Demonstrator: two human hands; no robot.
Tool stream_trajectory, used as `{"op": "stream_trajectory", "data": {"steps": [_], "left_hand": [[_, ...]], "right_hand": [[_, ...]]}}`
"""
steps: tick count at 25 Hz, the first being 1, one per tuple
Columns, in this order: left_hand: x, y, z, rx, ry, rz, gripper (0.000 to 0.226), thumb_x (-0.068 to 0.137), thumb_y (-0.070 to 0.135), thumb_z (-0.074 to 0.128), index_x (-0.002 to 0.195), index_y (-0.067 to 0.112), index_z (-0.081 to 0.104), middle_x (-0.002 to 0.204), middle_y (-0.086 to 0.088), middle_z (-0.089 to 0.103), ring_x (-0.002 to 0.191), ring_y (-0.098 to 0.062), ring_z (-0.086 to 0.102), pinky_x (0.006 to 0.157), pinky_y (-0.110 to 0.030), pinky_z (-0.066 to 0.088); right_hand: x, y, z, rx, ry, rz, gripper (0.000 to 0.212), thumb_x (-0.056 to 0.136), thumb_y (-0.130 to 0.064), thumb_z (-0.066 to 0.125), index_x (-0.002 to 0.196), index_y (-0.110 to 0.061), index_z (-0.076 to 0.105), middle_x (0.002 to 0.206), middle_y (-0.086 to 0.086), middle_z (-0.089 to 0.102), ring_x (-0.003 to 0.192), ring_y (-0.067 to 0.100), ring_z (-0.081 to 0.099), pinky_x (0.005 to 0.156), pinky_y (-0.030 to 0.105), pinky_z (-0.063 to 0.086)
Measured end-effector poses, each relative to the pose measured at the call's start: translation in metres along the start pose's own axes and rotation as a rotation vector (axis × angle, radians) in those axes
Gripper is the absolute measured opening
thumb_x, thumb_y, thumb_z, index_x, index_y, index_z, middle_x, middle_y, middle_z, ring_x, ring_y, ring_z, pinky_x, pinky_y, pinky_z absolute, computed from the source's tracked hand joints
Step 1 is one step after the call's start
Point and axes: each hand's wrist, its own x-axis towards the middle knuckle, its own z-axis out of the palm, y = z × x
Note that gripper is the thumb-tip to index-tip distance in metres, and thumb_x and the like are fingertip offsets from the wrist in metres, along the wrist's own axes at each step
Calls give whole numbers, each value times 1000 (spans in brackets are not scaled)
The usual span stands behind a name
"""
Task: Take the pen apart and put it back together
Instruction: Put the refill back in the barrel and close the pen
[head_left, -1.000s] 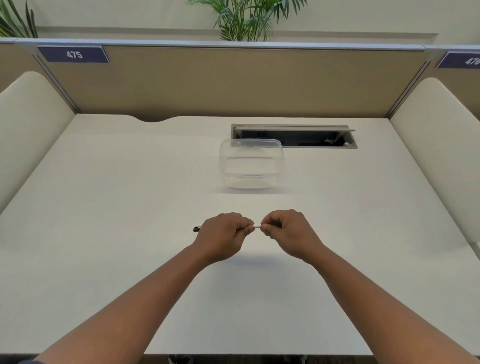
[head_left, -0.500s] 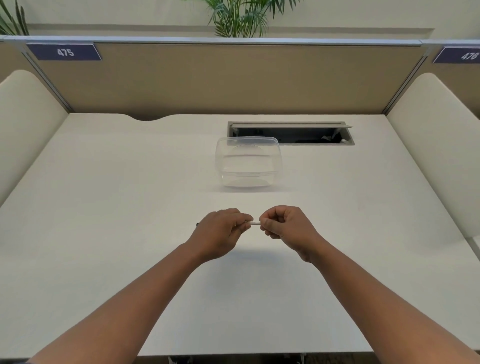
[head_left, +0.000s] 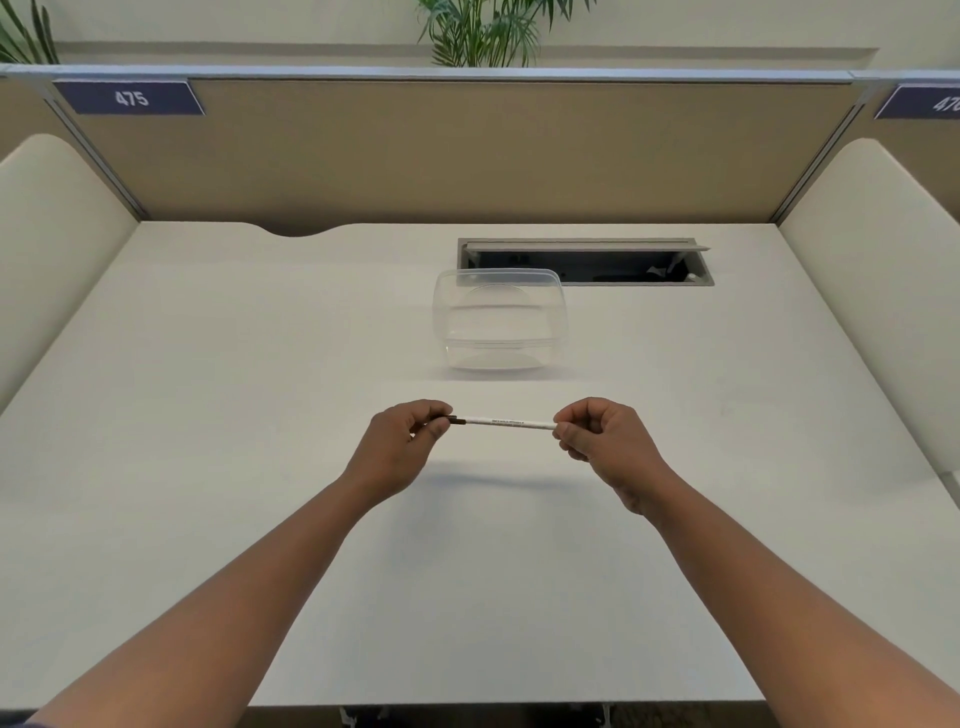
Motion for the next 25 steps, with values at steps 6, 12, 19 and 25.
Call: {"op": "stream_trajectory", "data": {"steps": [6,12,19,25], "left_hand": [[1,-1,4,11,25,21,21,93,12,68,110,24,73,96,11,73,87,-5,63,77,-15,45],[6,-11,12,154,-10,47,13,94,13,66,102,22,71,84,18,64,77,1,57,68,-12,41],[22,-39,31,283,-18,87,13,94,15,67,103,22,73,101,4,59,93,-19,54,83,-31,45],[34,-54,43,344,-28,57,14,93,20,66,103,27,73,102,1,62,100,-23,54,85,-40,50]], "right_hand": [[6,10,-2,-85,20,-15,10,88,-5,70,91,-15,72,80,2,67,71,17,57,73,31,50],[16,26,3,-341,57,-80,7,90,-13,70,94,-19,72,82,-8,68,68,4,58,64,17,43],[38,52,14,-568,86,-155,7,93,-11,65,96,-14,70,92,-2,61,80,16,57,77,27,42],[60,72,15,-646,71,-127,9,91,-10,66,95,-14,73,93,6,64,83,19,55,74,27,38]]}}
